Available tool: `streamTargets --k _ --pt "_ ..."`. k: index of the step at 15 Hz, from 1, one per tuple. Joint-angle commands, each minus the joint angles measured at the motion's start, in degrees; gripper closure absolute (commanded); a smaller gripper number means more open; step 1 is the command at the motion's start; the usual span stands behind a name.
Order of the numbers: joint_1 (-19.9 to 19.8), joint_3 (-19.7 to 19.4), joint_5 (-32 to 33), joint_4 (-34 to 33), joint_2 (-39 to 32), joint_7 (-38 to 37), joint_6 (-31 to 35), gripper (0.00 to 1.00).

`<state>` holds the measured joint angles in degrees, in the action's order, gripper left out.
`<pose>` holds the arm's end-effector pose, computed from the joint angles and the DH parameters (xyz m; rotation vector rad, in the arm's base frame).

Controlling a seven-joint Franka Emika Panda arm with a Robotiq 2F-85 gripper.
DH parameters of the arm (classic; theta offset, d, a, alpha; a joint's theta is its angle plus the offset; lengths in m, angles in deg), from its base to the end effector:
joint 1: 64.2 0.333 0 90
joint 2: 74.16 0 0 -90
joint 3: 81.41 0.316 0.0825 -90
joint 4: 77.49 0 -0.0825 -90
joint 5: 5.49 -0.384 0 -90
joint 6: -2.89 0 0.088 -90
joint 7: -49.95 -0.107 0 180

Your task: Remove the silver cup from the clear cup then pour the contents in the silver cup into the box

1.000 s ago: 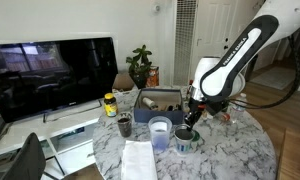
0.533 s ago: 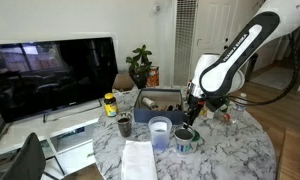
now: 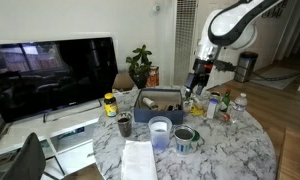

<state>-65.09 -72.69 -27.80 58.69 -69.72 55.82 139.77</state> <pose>0.4918 0.0712 0.3617 -2.8711 0.0499 -0.1221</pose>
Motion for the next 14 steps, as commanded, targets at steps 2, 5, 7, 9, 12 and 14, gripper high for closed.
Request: streamTargets --k 2,5,7,9,12,14 --pt "1.3 -3.6 0.3 -6.2 8.6 -13.3 -15.5 0.0" --pt "1.4 -2.9 1.8 -10.6 9.7 -21.6 -19.6 0.0" --pt "1.5 -2.3 2.7 -12.8 9.4 -25.5 -20.7 0.0" --pt "2.1 -3.4 1.2 -12.0 9.8 -21.8 -19.1 0.0" --pt "2.1 -3.6 1.2 -12.0 9.6 -21.8 -19.1 0.0" --pt "2.1 -3.7 1.2 -12.0 9.5 -21.7 -19.1 0.0"
